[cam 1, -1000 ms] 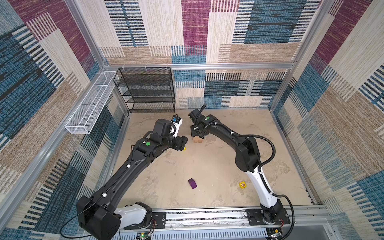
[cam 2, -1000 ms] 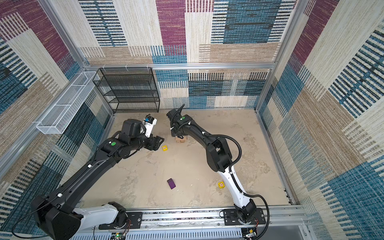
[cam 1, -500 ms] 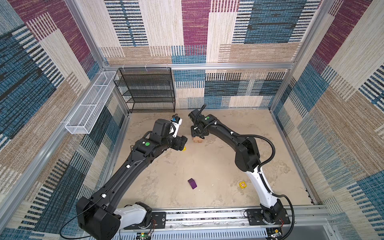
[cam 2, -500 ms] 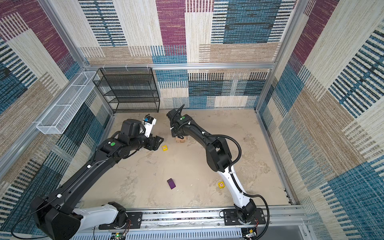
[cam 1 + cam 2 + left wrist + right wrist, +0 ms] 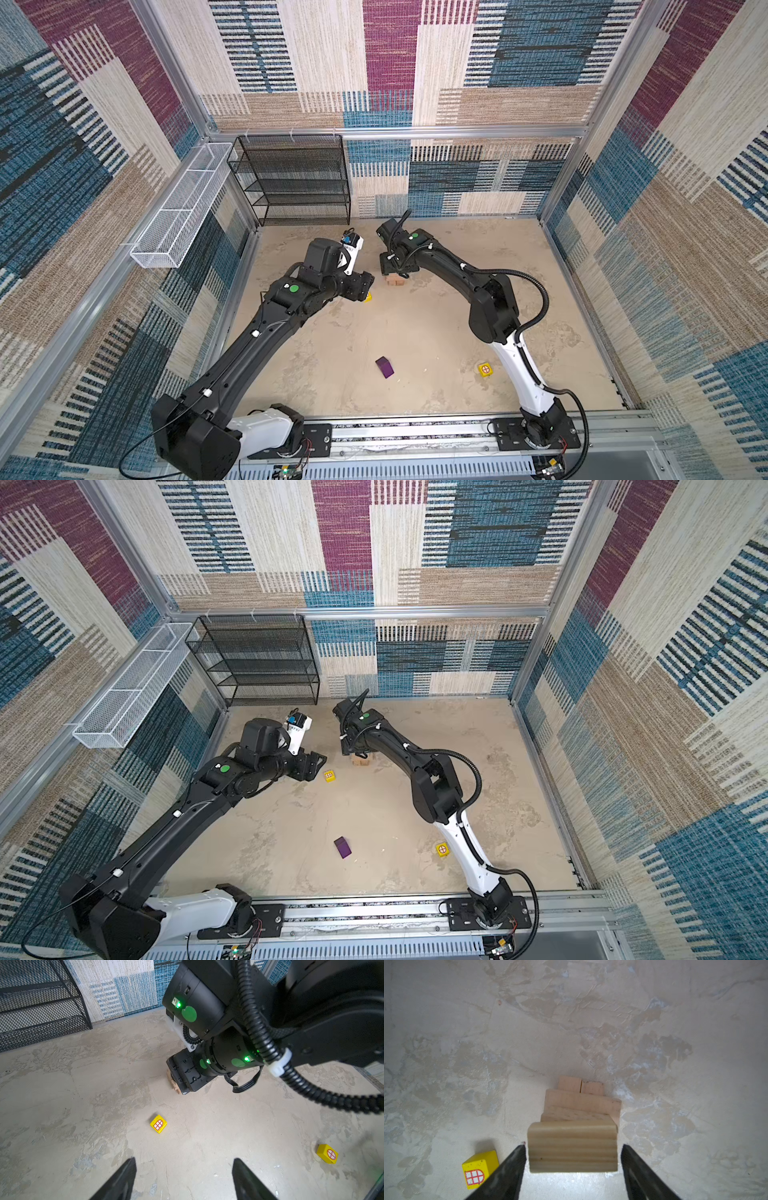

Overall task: Build the wood block tower
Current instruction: 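Lower the held plank onto the stack top with the right gripper, then open the right gripper and lift it off the stack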

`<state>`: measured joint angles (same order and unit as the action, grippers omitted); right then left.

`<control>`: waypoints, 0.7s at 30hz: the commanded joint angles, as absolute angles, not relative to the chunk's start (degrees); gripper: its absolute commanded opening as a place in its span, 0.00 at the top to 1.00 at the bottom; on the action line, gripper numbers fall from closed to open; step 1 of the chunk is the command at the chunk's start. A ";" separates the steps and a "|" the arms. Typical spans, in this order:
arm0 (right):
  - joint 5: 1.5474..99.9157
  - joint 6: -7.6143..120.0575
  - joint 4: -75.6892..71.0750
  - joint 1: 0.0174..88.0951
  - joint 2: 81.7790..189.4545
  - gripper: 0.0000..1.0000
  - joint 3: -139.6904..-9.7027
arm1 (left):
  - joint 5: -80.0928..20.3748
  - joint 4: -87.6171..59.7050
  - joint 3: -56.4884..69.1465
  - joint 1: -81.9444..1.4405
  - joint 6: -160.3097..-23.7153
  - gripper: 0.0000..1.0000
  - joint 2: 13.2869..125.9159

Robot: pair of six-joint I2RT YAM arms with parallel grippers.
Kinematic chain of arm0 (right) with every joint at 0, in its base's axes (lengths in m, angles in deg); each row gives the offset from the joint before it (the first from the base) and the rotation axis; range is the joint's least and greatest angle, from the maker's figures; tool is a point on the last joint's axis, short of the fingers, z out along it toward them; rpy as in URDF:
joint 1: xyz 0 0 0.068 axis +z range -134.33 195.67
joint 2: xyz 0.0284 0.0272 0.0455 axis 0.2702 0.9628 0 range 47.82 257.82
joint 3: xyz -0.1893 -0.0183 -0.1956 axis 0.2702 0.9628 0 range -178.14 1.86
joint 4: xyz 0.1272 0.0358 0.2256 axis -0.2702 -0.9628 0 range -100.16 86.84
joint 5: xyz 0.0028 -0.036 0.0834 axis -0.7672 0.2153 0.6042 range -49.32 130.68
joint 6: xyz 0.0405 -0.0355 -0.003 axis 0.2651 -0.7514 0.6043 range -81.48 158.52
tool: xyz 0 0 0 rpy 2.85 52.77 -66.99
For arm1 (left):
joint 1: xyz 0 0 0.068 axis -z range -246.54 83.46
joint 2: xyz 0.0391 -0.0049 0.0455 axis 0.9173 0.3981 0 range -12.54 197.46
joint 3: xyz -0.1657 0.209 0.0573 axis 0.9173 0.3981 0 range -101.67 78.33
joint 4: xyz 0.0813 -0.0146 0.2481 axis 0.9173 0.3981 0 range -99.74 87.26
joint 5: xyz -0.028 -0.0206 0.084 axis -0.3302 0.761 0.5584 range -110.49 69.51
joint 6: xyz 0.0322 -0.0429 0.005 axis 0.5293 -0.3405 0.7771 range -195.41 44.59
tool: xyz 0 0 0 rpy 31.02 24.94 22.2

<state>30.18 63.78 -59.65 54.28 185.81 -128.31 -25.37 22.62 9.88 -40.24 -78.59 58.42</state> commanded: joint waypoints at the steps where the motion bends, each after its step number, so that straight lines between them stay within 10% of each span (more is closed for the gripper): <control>1: 30.16 63.92 -59.92 54.35 185.87 0.18 -129.16 | -25.89 21.41 9.89 -40.35 -79.05 0.23 58.12; 21: 29.70 64.62 -59.85 54.35 186.19 0.34 -129.89 | -26.11 21.15 10.04 -40.61 -79.04 0.23 57.81</control>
<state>30.18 64.00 -59.97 54.28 186.01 -129.41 -25.39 22.60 9.95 -40.54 -78.59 58.13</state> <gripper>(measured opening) 0.656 0.765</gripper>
